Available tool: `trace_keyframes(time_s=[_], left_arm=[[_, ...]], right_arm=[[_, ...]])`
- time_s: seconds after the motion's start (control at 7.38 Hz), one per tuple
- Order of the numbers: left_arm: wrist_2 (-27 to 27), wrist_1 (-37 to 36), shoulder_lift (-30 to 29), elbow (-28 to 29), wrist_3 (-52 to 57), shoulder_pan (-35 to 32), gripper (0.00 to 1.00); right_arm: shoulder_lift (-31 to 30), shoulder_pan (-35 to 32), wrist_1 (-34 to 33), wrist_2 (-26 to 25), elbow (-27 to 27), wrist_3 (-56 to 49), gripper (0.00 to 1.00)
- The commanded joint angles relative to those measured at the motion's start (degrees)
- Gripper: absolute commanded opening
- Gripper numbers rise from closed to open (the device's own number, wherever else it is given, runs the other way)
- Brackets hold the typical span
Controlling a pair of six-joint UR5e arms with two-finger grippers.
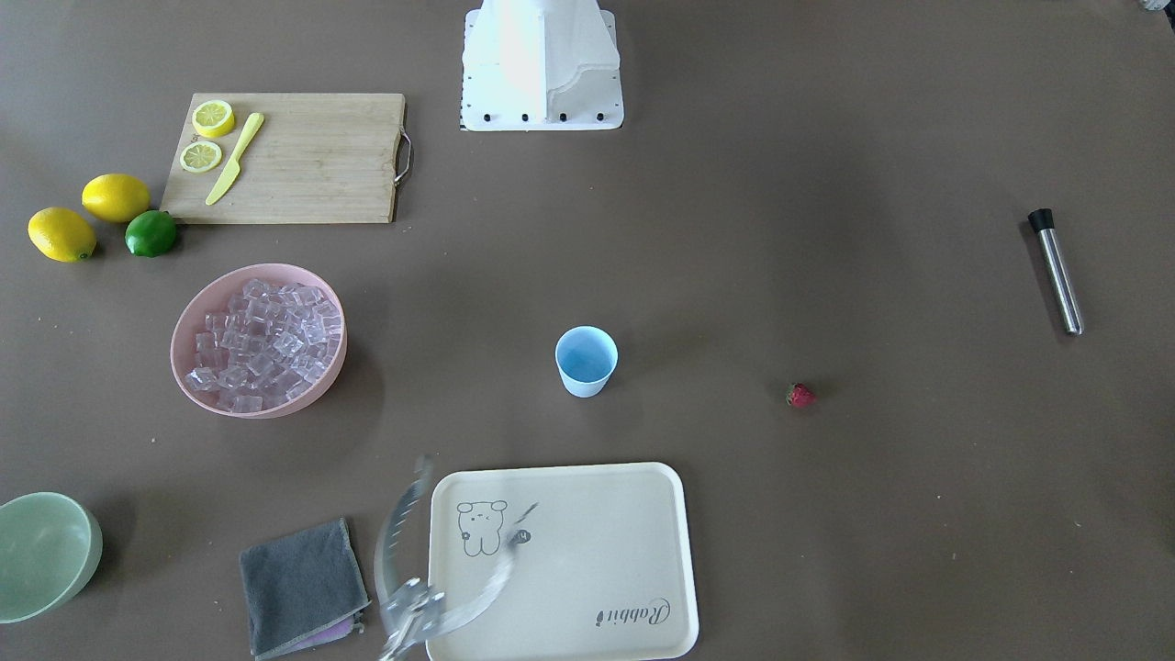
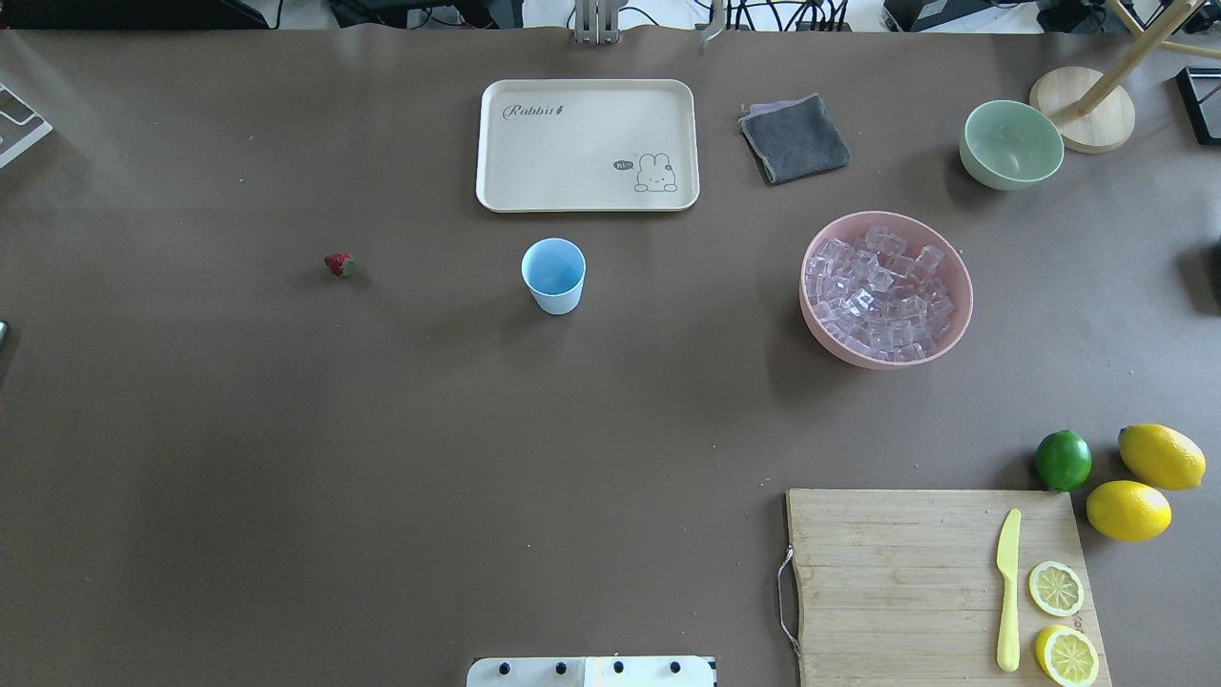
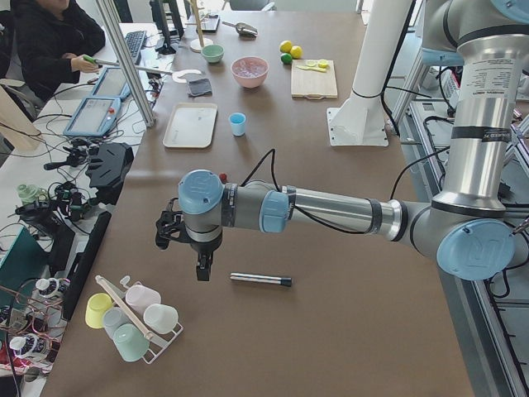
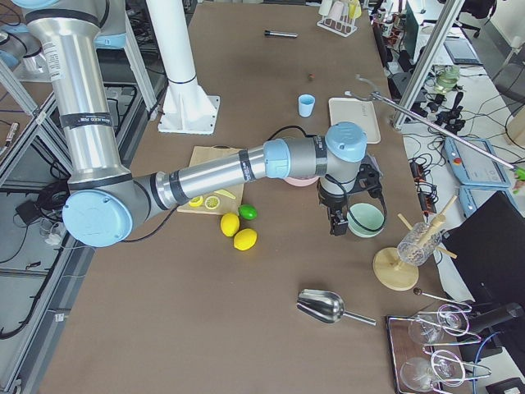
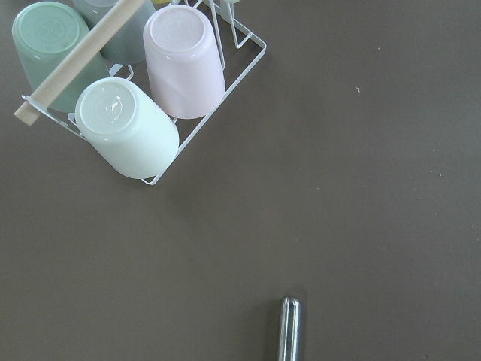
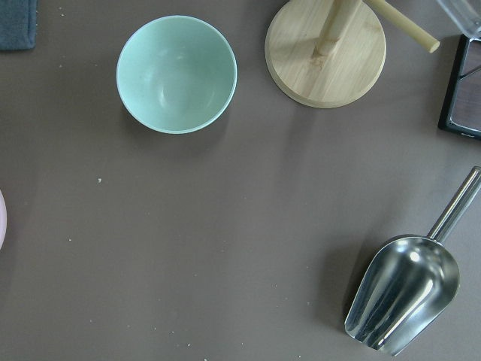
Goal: Mash ice and strawberries in cup
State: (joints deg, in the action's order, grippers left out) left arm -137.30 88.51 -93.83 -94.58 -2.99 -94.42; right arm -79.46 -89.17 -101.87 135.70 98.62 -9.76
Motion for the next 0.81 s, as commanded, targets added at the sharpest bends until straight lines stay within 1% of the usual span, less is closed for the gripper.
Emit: trace_keyframes(time_s=[0.0, 0.68], left_arm=[[-0.07, 0.00, -0.21, 0.01, 0.09, 0.02, 0.98], [-0.51, 0.09, -0.04, -0.78, -0.26, -0.07, 0.98]], right_arm=[[0.01, 0.05, 0.00, 0.00, 0.00, 0.00, 1.00], [-0.08, 0.05, -0.09, 0.00, -0.09, 0.00, 1.00]])
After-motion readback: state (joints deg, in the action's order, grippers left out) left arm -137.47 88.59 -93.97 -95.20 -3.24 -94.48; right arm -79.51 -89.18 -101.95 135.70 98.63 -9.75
